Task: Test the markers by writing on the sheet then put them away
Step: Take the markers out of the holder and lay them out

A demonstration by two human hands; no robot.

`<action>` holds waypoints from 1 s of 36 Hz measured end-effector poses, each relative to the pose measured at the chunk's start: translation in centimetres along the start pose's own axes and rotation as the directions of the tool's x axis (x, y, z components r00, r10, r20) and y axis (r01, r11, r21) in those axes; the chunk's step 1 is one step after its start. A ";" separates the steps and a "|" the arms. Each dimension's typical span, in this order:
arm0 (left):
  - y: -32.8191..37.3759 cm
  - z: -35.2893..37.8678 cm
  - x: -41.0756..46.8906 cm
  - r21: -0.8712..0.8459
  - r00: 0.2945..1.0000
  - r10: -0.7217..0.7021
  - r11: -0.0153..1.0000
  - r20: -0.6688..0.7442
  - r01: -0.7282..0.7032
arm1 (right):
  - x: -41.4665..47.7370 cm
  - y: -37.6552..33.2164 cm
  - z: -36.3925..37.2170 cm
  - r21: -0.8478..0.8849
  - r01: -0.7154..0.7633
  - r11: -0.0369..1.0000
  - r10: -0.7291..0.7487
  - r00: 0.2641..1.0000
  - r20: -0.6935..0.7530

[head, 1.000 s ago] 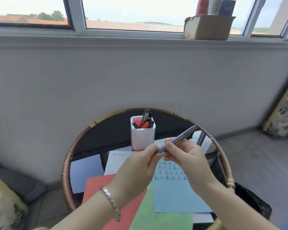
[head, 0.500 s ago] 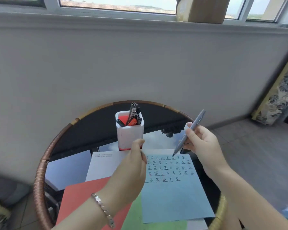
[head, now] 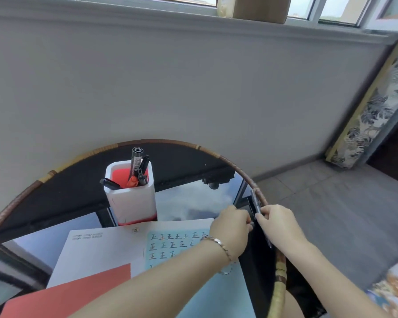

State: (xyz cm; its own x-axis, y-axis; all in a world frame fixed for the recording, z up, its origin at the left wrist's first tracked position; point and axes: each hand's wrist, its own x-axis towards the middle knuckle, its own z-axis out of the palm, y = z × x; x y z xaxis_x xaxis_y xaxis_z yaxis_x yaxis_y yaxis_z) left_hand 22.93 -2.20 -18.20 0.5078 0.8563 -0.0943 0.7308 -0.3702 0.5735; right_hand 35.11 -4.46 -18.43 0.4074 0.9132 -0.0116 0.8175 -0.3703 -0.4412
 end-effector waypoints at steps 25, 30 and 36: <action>-11.6 -13.5 -13.6 -0.104 0.887 -0.045 0.995 -0.460 -0.004 | -3.7 -18.0 -1.3 0.183 0.641 0.745 -0.635 0.766 -0.097; -14.0 -14.7 -15.7 -0.136 0.871 -0.125 0.988 -0.475 0.068 | -3.3 -21.1 0.4 0.102 0.524 0.845 -0.528 0.849 0.013; -14.4 -14.7 -16.5 -0.152 0.849 -0.118 0.987 -0.514 0.046 | -3.6 -20.8 1.1 0.108 0.558 0.823 -0.545 0.828 -0.131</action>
State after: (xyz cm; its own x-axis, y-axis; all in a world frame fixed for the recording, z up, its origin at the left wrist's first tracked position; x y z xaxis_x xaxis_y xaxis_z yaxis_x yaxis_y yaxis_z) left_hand -2.67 -5.71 -12.96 0.1102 0.9564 0.2704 0.6754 -0.2717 0.6856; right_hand 16.23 0.18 -10.23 -0.0547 0.9359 0.3481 0.8559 0.2235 -0.4664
